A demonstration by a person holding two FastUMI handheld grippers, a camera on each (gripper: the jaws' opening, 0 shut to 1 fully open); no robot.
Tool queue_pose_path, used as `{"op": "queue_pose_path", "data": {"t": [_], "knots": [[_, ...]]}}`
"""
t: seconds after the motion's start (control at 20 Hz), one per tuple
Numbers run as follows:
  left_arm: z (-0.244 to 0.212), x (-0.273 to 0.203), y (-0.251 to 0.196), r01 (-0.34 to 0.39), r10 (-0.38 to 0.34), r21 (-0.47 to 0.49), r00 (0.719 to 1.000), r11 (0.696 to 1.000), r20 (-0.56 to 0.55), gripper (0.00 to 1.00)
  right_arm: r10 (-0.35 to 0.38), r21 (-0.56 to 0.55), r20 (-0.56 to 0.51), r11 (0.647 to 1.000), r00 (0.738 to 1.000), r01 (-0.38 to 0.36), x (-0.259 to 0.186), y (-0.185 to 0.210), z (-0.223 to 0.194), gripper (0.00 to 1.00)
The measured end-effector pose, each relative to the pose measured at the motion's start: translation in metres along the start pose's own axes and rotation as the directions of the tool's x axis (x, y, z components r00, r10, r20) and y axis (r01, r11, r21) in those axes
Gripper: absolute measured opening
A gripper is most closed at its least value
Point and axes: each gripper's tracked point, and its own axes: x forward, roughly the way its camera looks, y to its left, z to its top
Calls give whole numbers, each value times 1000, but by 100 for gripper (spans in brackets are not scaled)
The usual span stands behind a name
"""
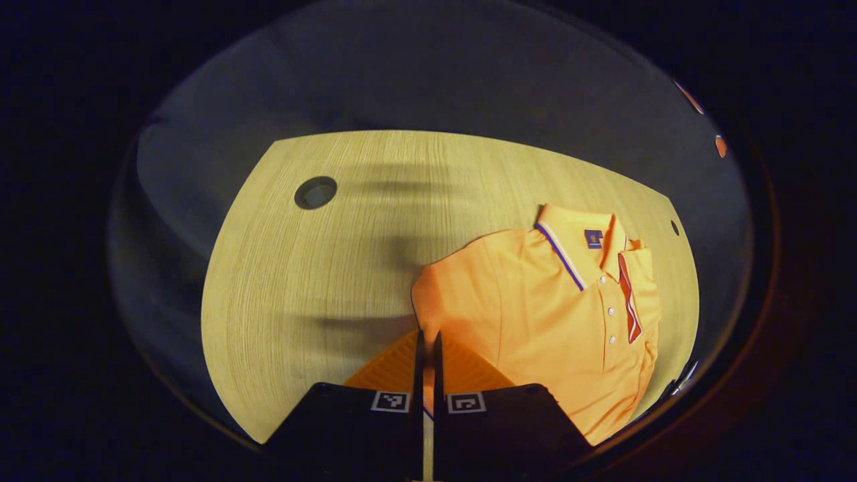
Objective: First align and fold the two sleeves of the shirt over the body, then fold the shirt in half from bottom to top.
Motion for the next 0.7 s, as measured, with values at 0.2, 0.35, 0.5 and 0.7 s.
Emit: {"op": "queue_pose_path", "data": {"t": [0.2,0.35,0.5,0.7], "knots": [[22,-16,-31,66,-71,83,995,994,65,6,9,-10,2,1000,1000,-9,1,6,2,99],[34,-21,-61,113,-127,148,988,983,85,6,5,-9,-2,1000,1000,-5,0,7,0,99],[40,-21,-91,167,-184,173,979,971,87,6,-11,-6,-9,1000,1000,11,-1,3,-5,99],[42,-23,-140,306,-325,193,942,932,77,17,-26,20,-25,999,999,26,0,0,-12,99]]}}
